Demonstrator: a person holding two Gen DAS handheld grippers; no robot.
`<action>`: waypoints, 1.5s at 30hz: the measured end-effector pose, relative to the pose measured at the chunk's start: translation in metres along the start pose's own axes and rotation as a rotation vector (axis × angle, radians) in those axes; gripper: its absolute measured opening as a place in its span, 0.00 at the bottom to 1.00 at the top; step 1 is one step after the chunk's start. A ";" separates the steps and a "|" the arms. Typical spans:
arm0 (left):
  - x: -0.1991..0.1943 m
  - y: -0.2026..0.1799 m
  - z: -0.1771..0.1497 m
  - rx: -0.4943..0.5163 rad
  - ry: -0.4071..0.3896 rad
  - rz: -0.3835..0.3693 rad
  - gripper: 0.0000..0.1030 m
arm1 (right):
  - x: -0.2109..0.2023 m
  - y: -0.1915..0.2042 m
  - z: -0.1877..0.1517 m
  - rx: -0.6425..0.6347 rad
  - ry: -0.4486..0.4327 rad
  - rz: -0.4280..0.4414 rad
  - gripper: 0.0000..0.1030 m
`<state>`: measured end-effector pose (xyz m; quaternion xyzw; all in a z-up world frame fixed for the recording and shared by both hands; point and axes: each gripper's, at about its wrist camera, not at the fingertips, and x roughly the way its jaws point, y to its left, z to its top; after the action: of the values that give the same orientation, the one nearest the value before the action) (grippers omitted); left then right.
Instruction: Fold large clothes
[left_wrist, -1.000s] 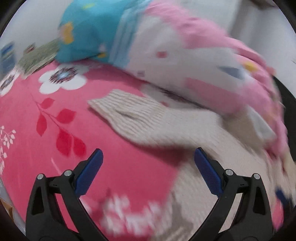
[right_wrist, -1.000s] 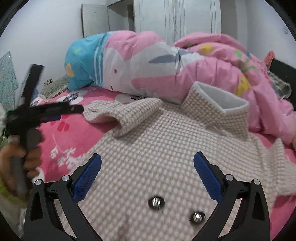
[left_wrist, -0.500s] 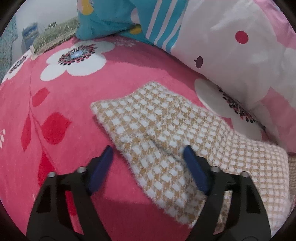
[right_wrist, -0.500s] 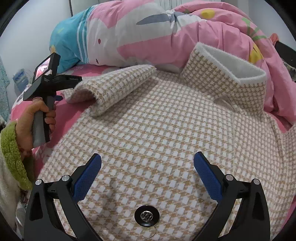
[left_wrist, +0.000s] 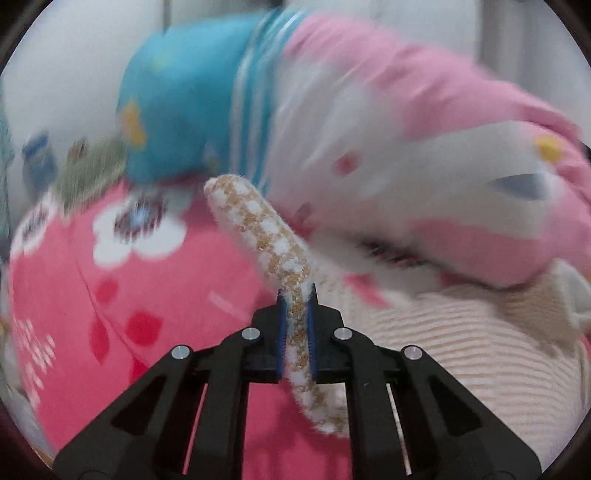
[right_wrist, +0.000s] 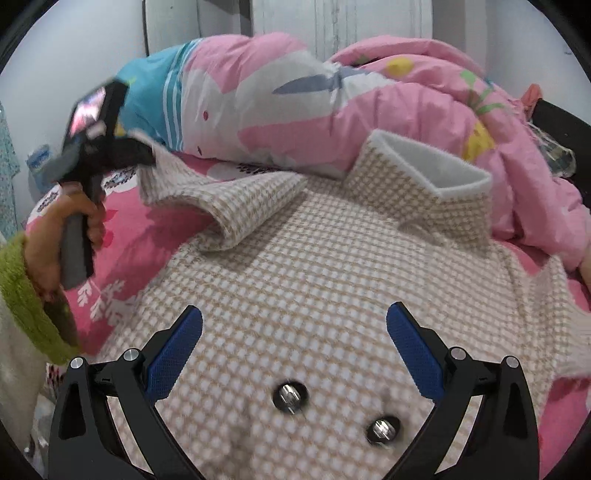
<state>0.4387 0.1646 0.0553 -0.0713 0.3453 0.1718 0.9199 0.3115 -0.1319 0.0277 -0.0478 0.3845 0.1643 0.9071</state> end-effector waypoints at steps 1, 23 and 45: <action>-0.028 -0.017 0.005 0.043 -0.047 -0.035 0.08 | -0.010 -0.007 -0.004 0.015 -0.004 -0.007 0.94; -0.126 -0.143 -0.174 0.239 0.244 -0.752 0.61 | -0.088 -0.162 -0.098 0.258 -0.029 -0.062 0.94; -0.135 0.012 -0.192 -0.019 0.079 -0.428 0.62 | -0.042 0.010 -0.005 -0.209 0.006 0.246 0.84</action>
<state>0.2222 0.0915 0.0004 -0.1582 0.3566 -0.0275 0.9203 0.2774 -0.1343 0.0546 -0.0950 0.3708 0.3132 0.8691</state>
